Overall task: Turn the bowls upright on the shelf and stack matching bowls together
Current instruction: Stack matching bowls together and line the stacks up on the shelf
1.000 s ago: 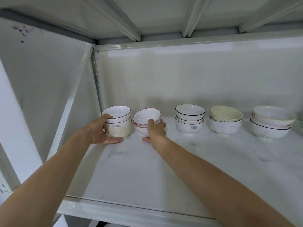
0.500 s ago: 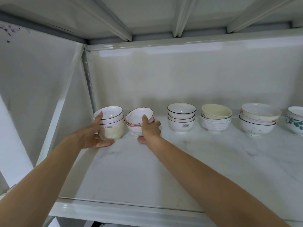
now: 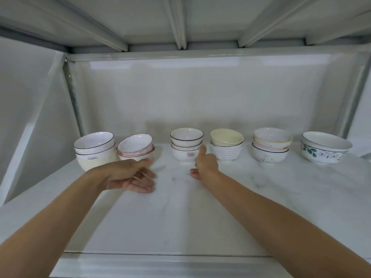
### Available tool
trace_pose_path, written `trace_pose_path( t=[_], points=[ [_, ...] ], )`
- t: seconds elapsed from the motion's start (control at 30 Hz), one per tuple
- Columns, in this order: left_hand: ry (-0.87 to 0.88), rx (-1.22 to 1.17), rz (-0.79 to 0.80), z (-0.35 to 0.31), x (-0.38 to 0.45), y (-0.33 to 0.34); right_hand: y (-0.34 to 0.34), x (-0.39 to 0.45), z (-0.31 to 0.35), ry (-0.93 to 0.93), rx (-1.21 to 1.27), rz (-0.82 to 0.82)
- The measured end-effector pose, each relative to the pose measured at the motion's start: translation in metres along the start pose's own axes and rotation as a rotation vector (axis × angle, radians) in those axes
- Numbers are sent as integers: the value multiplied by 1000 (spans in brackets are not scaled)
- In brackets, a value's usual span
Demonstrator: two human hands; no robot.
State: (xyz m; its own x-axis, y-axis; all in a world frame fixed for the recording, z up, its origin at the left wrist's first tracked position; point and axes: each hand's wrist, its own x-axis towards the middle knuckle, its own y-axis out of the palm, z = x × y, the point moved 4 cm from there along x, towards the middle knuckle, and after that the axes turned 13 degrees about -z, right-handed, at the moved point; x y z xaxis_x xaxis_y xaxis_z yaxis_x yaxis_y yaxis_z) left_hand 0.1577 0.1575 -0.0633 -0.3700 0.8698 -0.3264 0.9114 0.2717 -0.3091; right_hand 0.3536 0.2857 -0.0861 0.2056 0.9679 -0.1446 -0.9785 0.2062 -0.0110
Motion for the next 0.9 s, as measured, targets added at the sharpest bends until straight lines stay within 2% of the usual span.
trace_pose_path(
  t=[0.1, 0.2, 0.33, 0.43, 0.57, 0.9],
  points=[
    [37, -71, 62, -20, 8, 48, -34, 27, 2, -12, 0, -136],
    [31, -213, -29, -39, 26, 73, -64, 50, 5, 12, 2, -248],
    [-10, -422, -125, -59, 37, 97, -81, 63, 13, 60, 79, -139],
    [-27, -482, -113, -68, 46, 114, -84, 70, 19, 98, 49, -38],
    [-32, -609, -214, -74, 56, 120, -82, 72, 25, 114, 34, 64],
    [-25, -663, -272, -72, 67, 123, -67, 85, 25, 140, 156, 41]
  ],
)
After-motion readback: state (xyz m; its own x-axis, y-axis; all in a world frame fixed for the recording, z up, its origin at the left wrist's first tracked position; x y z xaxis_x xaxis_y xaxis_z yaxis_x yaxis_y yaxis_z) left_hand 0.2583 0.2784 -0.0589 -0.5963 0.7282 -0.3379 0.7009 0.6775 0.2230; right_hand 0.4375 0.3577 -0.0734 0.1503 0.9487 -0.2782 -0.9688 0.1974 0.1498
